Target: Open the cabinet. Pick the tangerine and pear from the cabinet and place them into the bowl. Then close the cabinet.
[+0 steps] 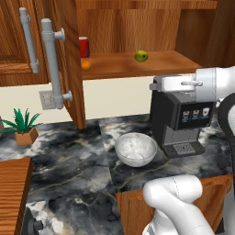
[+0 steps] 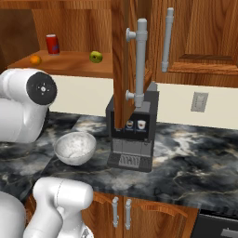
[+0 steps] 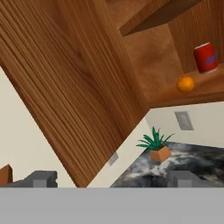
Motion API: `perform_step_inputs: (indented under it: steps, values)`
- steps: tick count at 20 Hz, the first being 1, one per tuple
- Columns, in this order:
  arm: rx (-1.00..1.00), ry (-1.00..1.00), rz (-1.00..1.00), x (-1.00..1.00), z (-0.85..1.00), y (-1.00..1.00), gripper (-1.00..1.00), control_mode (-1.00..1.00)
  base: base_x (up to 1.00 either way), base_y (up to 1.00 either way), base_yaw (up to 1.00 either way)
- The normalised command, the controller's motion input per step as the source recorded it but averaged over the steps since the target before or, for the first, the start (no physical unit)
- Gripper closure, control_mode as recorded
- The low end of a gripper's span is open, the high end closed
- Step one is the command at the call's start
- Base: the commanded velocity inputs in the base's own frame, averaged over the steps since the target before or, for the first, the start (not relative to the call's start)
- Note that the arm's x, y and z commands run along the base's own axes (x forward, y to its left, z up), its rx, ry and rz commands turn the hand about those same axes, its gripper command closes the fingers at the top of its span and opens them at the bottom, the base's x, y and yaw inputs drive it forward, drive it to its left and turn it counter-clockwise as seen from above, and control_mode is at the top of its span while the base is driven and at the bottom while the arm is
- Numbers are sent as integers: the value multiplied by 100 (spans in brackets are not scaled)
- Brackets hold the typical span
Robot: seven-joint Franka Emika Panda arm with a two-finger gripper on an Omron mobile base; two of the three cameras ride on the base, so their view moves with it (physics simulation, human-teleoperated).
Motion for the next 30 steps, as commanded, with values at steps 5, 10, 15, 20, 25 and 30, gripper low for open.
perform_step_inputs:
  steps: [5, 10, 15, 20, 25, 30]
  values:
    - [-8, 8, -18, 6, 6, 0, -100, -100, 0, 0, 0]
    - [-7, 6, -19, 26, 3, 0, -100, -100, 0, 0, 0]
    - [-6, 9, -20, 30, 0, 0, -100, -100, 0, 0, 0]
    - [-3, 10, -2, 58, 0, 6, -100, -100, 0, 0, 0]
    - [-3, 10, -1, 58, 0, 5, -100, -100, 0, 0, 0]
    - [-7, 7, 0, 56, 0, 19, -100, -100, 0, 0, 0]
